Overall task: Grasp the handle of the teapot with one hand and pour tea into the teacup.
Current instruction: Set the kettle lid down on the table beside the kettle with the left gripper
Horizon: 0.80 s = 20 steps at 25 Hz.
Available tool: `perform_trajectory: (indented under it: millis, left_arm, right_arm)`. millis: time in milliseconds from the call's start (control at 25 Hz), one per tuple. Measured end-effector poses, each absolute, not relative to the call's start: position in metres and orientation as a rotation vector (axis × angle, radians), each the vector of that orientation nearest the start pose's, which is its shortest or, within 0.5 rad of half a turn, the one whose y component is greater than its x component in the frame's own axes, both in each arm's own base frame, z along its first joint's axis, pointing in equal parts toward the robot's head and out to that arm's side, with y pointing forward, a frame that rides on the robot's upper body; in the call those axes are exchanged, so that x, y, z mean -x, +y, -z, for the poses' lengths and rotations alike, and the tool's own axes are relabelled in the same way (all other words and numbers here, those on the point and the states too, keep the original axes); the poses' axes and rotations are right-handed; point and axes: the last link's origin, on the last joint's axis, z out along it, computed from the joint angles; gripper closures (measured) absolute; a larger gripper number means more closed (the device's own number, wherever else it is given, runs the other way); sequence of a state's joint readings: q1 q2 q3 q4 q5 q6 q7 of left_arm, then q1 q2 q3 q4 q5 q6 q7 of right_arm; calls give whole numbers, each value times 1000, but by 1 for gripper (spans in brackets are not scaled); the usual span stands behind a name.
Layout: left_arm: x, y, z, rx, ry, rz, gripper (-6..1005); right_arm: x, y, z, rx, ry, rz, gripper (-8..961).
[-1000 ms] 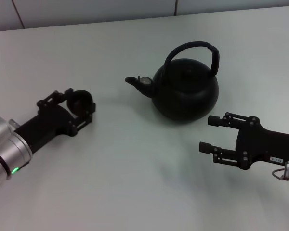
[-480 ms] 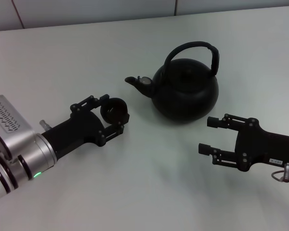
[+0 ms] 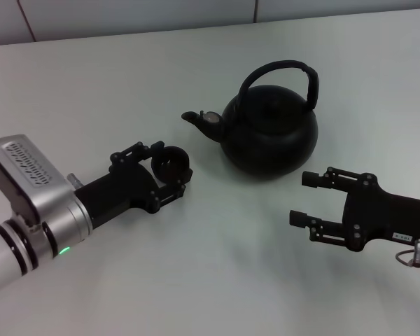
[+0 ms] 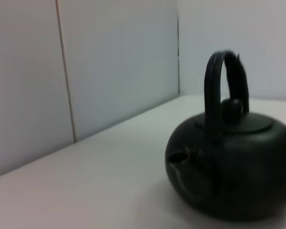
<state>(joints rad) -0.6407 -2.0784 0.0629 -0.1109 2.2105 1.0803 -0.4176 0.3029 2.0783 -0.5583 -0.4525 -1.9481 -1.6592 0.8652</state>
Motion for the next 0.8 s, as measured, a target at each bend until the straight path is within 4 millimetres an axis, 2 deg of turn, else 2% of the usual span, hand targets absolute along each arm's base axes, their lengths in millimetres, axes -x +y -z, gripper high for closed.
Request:
perform_trajectory:
  millis: [800]
  left_arm:
    - [271,320,117,2478,-318,531,218]
  right_arm:
    - [-322,243,15,2569,429,-830,242]
